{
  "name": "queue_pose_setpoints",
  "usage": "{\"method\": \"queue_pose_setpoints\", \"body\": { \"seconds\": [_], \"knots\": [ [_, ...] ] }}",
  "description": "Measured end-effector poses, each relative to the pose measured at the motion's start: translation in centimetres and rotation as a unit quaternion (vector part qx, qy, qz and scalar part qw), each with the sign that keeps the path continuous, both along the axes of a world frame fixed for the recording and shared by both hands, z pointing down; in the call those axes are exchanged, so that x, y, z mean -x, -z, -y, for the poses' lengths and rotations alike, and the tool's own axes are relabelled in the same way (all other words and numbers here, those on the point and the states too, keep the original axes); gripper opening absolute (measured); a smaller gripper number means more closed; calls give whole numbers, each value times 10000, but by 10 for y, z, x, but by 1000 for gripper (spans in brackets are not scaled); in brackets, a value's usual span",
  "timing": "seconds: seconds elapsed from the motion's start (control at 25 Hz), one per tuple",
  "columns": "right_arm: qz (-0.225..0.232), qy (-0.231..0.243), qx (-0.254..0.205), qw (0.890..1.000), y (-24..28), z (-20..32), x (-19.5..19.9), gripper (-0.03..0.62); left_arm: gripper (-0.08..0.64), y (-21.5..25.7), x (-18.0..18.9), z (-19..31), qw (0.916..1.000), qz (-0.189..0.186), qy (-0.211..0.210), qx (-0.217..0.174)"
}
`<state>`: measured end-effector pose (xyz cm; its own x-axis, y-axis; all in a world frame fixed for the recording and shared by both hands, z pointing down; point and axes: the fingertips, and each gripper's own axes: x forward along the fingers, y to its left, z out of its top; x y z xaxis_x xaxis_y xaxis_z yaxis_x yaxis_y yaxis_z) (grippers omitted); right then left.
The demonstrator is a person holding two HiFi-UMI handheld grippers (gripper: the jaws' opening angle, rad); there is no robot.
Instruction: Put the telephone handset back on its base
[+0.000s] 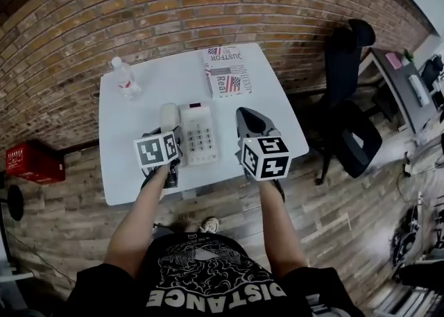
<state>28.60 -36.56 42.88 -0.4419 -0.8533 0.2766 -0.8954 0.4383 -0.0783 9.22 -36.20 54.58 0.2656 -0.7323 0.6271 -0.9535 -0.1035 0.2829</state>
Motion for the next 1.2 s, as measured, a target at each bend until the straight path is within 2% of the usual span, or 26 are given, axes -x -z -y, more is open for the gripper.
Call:
{"method": "queue_pose_setpoints", "body": {
  "seconds": [0.28, 0.52, 0.92, 1.2],
  "knots": [
    [-62, 296, 122, 9995, -14, -2, 12, 0, 219, -30, 1, 12, 9980, 83, 313, 536],
    [-98, 325, 220, 9992, -21, -2, 10, 0, 221, -40, 0, 19, 9956, 283, 334, 834],
    [-82, 360, 277, 9989, -28, -3, 8, 0, 230, -44, -5, 21, 9955, 504, 228, 769],
    [-26, 416, 263, 9988, -28, -3, 13, 0, 248, -43, -11, 18, 9961, 469, -143, 735]
  ]
}}
